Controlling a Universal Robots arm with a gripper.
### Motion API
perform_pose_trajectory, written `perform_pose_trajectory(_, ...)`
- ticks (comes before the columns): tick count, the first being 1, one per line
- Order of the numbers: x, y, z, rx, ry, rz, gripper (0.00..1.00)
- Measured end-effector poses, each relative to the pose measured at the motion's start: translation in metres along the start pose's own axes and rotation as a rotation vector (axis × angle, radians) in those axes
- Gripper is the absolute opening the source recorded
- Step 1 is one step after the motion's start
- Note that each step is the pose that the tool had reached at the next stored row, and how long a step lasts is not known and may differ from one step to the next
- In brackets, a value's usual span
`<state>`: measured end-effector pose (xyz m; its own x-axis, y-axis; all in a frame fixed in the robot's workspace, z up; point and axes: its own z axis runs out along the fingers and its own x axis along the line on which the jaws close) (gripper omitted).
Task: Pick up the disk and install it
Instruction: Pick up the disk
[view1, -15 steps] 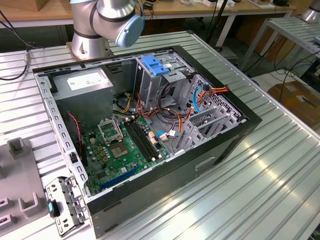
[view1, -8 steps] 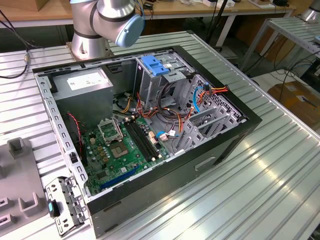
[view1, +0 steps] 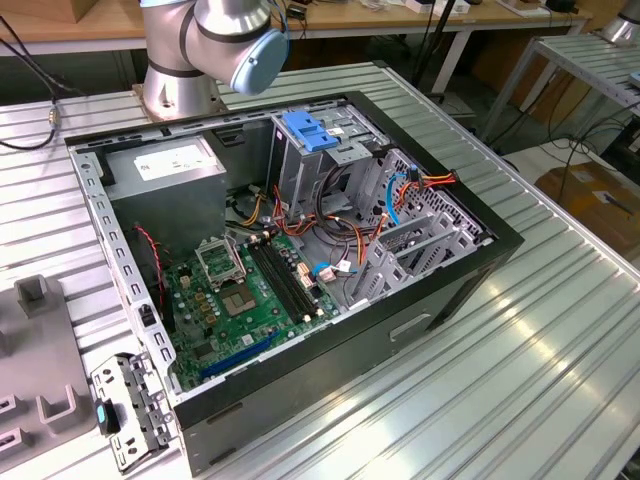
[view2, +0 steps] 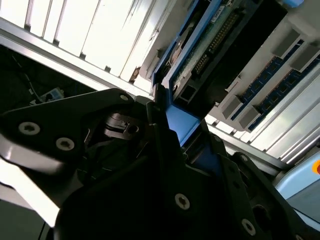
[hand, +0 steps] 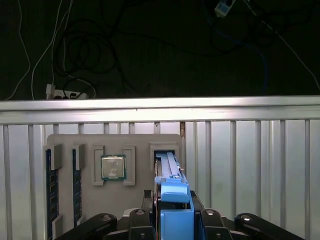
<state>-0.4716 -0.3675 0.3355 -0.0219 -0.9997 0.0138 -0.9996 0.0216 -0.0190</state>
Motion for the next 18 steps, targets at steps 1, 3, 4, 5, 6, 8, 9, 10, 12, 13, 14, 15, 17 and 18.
perform_pose_trajectory(1, 0.0001, -0.0001, -0.0057, 0.0000, 0.0008, 0.000, 0.37)
perform_pose_trajectory(3, 0.0002, -0.0002, -0.0130, 0.0000, 0.0014, 0.000, 0.37)
perform_pose_trajectory(4, 0.0002, -0.0003, -0.0148, 0.0000, 0.0015, 0.000, 0.37)
perform_pose_trajectory(5, 0.0002, -0.0003, -0.0158, 0.0000, 0.0015, 0.000, 0.37)
perform_pose_trajectory(6, 0.0002, -0.0003, -0.0159, 0.0002, 0.0014, 0.000, 0.37)
perform_pose_trajectory(8, 0.0002, -0.0003, -0.0159, 0.0004, 0.0013, 0.000, 0.37)
perform_pose_trajectory(9, 0.0002, -0.0003, -0.0160, 0.0001, 0.0014, 0.000, 0.37)
perform_pose_trajectory(10, 0.0002, -0.0003, -0.0161, 0.0001, 0.0014, 0.000, 0.37)
perform_pose_trajectory(12, 0.0002, -0.0003, -0.0162, 0.0001, 0.0015, 0.000, 0.37)
perform_pose_trajectory(13, 0.0002, -0.0003, -0.0162, 0.0001, 0.0014, 0.000, 0.37)
perform_pose_trajectory(14, 0.0002, -0.0003, -0.0165, 0.0000, 0.0015, 0.000, 0.37)
perform_pose_trajectory(15, 0.0002, -0.0003, -0.0168, -0.0001, 0.0015, 0.000, 0.37)
perform_pose_trajectory(17, 0.0002, -0.0003, -0.0174, 0.0000, 0.0015, 0.000, 0.37)
perform_pose_trajectory(18, 0.0002, -0.0003, -0.0177, 0.0000, 0.0015, 0.000, 0.37)
